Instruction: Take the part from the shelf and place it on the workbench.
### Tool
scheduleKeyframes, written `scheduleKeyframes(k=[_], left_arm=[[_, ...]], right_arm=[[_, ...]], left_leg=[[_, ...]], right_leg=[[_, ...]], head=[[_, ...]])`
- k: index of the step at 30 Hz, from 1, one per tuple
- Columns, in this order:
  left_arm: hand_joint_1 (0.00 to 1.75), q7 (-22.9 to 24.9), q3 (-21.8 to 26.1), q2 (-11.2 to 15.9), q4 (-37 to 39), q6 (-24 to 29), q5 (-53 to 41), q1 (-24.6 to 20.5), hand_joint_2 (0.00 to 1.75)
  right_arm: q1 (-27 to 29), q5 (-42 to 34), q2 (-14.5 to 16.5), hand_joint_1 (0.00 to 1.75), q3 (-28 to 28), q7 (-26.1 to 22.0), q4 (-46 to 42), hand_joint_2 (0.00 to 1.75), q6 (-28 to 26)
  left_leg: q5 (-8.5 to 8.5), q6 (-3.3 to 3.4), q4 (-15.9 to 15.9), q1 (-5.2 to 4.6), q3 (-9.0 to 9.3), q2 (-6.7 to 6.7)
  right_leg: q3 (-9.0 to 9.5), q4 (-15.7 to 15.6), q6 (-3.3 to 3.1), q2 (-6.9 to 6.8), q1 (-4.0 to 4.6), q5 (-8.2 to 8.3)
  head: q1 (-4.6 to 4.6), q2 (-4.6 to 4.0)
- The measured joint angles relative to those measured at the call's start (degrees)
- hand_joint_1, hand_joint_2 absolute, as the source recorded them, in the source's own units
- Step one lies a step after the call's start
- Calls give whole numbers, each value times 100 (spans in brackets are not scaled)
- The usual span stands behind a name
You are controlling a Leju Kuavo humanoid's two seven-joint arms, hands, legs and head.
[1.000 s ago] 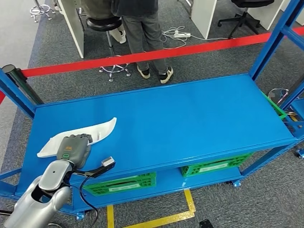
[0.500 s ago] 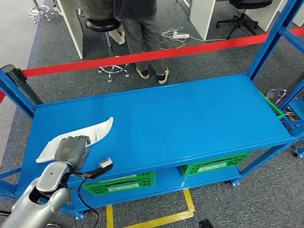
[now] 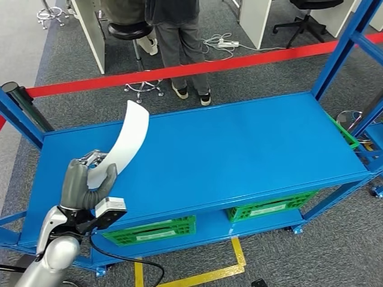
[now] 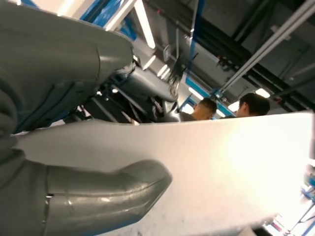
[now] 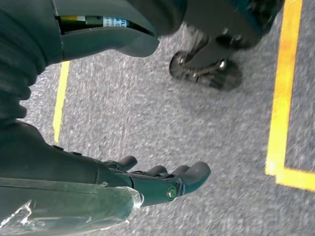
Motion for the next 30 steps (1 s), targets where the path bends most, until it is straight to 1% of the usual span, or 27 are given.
scheduleKeyframes(k=[1,2,3,5,6,7,8,9,10,11,12,13,14,16,17,18,19,20,21,22,23,24,25,26,27,28,30], left_arm=[[162,-178,10,-30,-114,-15,289,26,175],[162,-360,16,-60,-252,-27,571,40,175],[162,-503,17,-87,-400,-31,793,39,175],[161,-651,18,-122,-645,-33,1024,33,175],[159,-672,19,-134,-724,-34,1069,42,175],[158,-690,20,-139,-778,-33,1095,56,175],[156,-723,21,-142,-826,-27,1131,69,175],[158,-788,22,-145,-885,-15,1189,77,175],[159,-883,22,-145,-958,3,1257,79,175],[159,-989,22,-145,-1045,22,1333,79,175],[161,-1094,20,-145,-1145,37,1410,77,175],[161,-1185,17,-145,-1242,48,1473,80,175],[163,-1267,14,-145,-1337,59,1531,87,175],[170,-1412,10,-141,-1508,91,1610,102,175],[173,-1477,10,-140,-1585,109,1634,102,175],[175,-1530,10,-139,-1652,125,1649,100,175],[175,-1574,10,-138,-1708,139,1657,99,175],[175,-1608,10,-134,-1749,155,1662,98,175],[175,-1631,10,-130,-1773,171,1666,101,175],[175,-1644,10,-125,-1786,182,1682,103,175],[175,-1647,10,-121,-1792,184,1720,105,175],[175,-1635,9,-120,-1793,170,1781,108,175],[175,-1613,7,-120,-1793,151,1861,109,175],[175,-1588,5,-124,-1793,126,1949,110,175],[175,-1560,3,-130,-1793,103,2039,112,175],[175,-1541,0,-137,-1795,85,2121,114,175],[175,-1522,-9,-148,-1801,53,2234,121,175]], right_arm=[[3,-4,9,0,1,-1,6,175,-52],[-1,-8,23,0,1,0,9,175,-107],[-13,-9,42,0,1,1,13,175,-148],[-39,-10,77,0,3,2,26,175,-187],[-46,-10,89,0,5,2,34,175,-191],[-47,-11,97,0,7,2,44,175,-192],[-46,-14,102,0,8,1,51,175,-195],[-46,-20,105,0,9,-2,57,175,-203],[-47,-28,107,0,13,-9,65,175,-214],[-50,-37,108,0,18,-19,74,175,-225],[-54,-46,109,0,25,-30,84,175,-235],[-59,-54,110,0,34,-38,93,175,-240],[-63,-61,111,0,43,-44,103,175,-242],[-72,-73,111,0,57,-55,119,175,-243],[-77,-78,111,0,65,-61,126,175,-244],[-84,-81,111,0,73,-67,133,175,-243],[-90,-84,111,0,81,-70,138,175,-243],[-95,-85,111,0,90,-72,143,175,-243],[-98,-86,111,0,95,-73,149,175,-242],[-98,-90,111,0,99,-73,156,175,-242],[-98,-94,110,0,102,-73,163,175,-242],[-99,-101,110,0,104,-73,170,175,-243],[-103,-109,109,0,107,-73,175,175,-245],[-110,-118,109,0,108,-73,179,175,-247],[-122,-127,110,0,112,-74,183,175,-249],[-130,-135,110,0,120,-76,189,175,-251],[-130,-145,110,0,137,-79,201,175,-252]], left_leg=[[-35,-26,31,11,-14,0],[-120,-52,133,20,-56,0],[-265,-74,348,26,-148,0],[-638,-106,1082,33,-472,1],[-769,-115,1430,35,-633,1],[-800,-117,1630,37,-728,1],[-720,-111,1621,38,-725,1],[-544,-96,1390,38,-613,1],[-324,-71,1014,36,-424,1],[-160,-44,632,28,-233,2],[-64,-20,310,21,-78,2],[-36,-1,119,12,6,0],[-61,13,55,4,23,-1],[-45,58,0,14,28,-3],[-30,84,-24,27,40,-1],[-16,111,-48,41,52,2],[-9,127,-58,49,61,6],[-9,136,-58,47,60,7],[-8,142,-58,45,57,8],[-9,142,-57,42,57,7],[-9,141,-56,42,58,6],[-11,139,-55,43,63,3],[-15,132,-54,43,71,1],[-22,118,-50,35,75,-1],[-31,96,-38,22,72,-2],[-34,70,-28,10,62,-3],[-28,13,-13,2,41,-4]], right_leg=[[1,-9,-36,-2,1,9],[4,-21,-78,-4,-2,19],[10,-33,-113,-7,-7,28],[9,-32,-154,-11,0,23],[10,-31,-159,-12,4,21],[10,-29,-162,-11,9,19],[13,-28,-162,-10,12,18],[19,-27,-161,-7,16,18],[28,-27,-158,-5,19,16],[33,-22,-149,-3,31,10],[26,-14,-133,-3,43,6],[12,-8,-111,-6,52,6],[-3,-7,-85,-10,58,10],[-25,-4,-26,-16,55,4],[-62,66,6,-17,52,-51],[-147,240,36,-17,47,-160],[-290,528,61,-17,34,-314],[-471,904,86,-19,24,-488],[-653,1271,103,-20,13,-626],[-781,1516,116,-20,9,-682],[-819,1572,122,-21,7,-637],[-744,1397,122,-21,6,-489],[-578,1049,118,-22,3,-285],[-384,650,109,-23,3,-119],[-206,308,87,-18,3,-9],[-96,96,61,-13,6,36],[-37,-6,-7,2,21,34]], head=[[1,0],[-9,0],[-16,0],[-31,0],[-29,0],[-30,0],[-30,0],[-29,0],[-29,0],[-28,0],[-27,0],[-22,0],[-22,0],[-21,0],[-13,0],[2,0],[14,0],[29,0],[33,0],[32,0],[34,0],[34,0],[34,0],[34,0],[29,0],[23,0],[13,0]])
